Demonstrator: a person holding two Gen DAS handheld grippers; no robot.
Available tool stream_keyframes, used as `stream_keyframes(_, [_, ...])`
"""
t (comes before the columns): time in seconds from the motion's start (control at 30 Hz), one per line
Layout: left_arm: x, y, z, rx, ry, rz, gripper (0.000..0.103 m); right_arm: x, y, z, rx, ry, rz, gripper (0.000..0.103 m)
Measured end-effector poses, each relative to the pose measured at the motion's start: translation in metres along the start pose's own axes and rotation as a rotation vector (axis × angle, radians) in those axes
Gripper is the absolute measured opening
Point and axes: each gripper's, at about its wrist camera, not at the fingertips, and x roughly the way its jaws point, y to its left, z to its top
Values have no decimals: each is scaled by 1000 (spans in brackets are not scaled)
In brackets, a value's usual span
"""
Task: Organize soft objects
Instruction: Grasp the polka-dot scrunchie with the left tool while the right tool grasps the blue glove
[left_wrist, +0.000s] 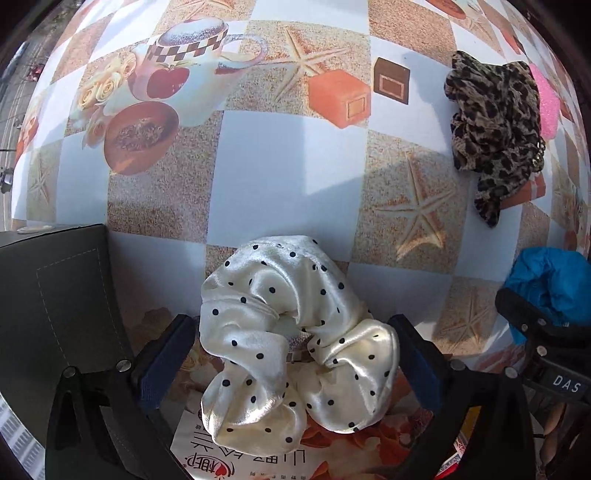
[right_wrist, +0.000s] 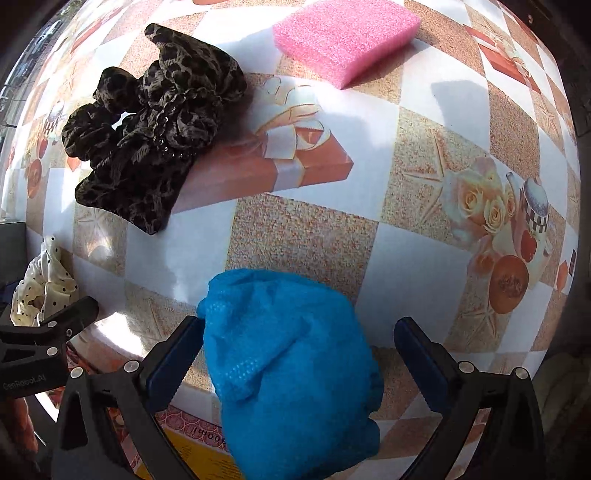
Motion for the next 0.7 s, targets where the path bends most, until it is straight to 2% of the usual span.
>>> stream_keyframes(0.03, [-1,-1,-1,-4,-6,-1,103,0,17,11,2,7,-2,103])
stream_keyframes(0.07, [-13,-4,-1,-5,-12,0,103,0,17,11,7,10,-2,103])
stream_keyframes(0.2, [-11,-6,-3,-6,-6,1,103,6,21,37,20,2,5,103])
stream_keyframes(0.27, [-19,-4,-3,-4,-13,9,102,-1,17,37,29,-11,9,103])
stream_keyframes(0.3, [-26,-5,-6,3,-28,17,101,-3,16,36,35,-19,5,99])
stream_keyframes(0.33, [-31,-7,-9,12,-46,19,94,-12,11,33,40,-31,3,94])
stream_keyframes(0.37, [-36,-11,-12,24,-59,17,84,-23,6,28,40,-46,4,81])
stream_keyframes(0.4, [-40,-15,-14,39,-70,22,78,-28,5,27,35,-59,2,61])
stream_keyframes(0.43, [-45,-18,-15,58,-82,28,62,-32,4,27,32,-64,14,52])
stream_keyframes(0.47, [-48,-22,-17,78,-89,28,41,-34,2,26,36,-63,38,38])
stream_keyframes(0.57, [-58,-30,-22,116,-121,38,31,-45,-5,22,59,-87,70,33])
stream_keyframes(0.7, [-79,-36,-32,146,-188,53,30,-69,-10,15,69,-139,103,33])
